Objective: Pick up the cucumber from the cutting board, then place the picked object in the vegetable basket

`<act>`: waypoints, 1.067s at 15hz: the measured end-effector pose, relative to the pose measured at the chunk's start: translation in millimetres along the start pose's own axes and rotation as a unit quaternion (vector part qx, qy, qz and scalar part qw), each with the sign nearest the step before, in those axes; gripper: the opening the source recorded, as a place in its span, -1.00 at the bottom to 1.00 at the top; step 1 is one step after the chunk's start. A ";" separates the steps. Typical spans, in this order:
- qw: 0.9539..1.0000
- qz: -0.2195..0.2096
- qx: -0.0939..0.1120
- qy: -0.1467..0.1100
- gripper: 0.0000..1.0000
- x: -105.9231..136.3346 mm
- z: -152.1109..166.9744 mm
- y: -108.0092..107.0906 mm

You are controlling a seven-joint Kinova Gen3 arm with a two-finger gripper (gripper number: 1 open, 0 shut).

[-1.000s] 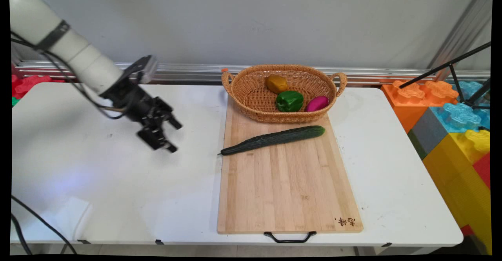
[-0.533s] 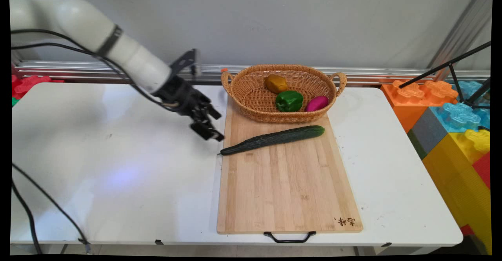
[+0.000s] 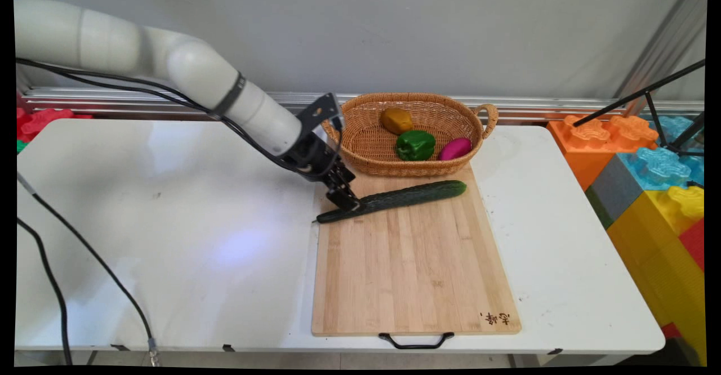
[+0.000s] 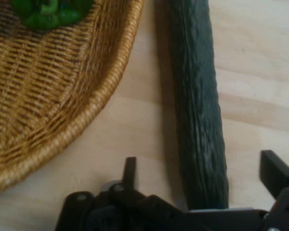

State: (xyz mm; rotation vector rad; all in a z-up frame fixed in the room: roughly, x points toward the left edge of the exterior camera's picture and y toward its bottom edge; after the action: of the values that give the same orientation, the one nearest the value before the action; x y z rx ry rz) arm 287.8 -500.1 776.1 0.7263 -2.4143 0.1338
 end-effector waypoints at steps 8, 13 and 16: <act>1.000 -0.003 0.008 -0.007 -1.00 7.9 22.6 8.9; 1.000 -0.005 0.004 -0.011 -1.00 11.2 14.0 15.7; 1.000 -0.009 0.001 -0.006 -1.00 23.3 -7.7 24.1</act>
State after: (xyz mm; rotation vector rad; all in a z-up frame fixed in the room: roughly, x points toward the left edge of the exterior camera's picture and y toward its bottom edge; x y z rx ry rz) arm 263.6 -488.7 797.7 0.7523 -2.4178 0.1246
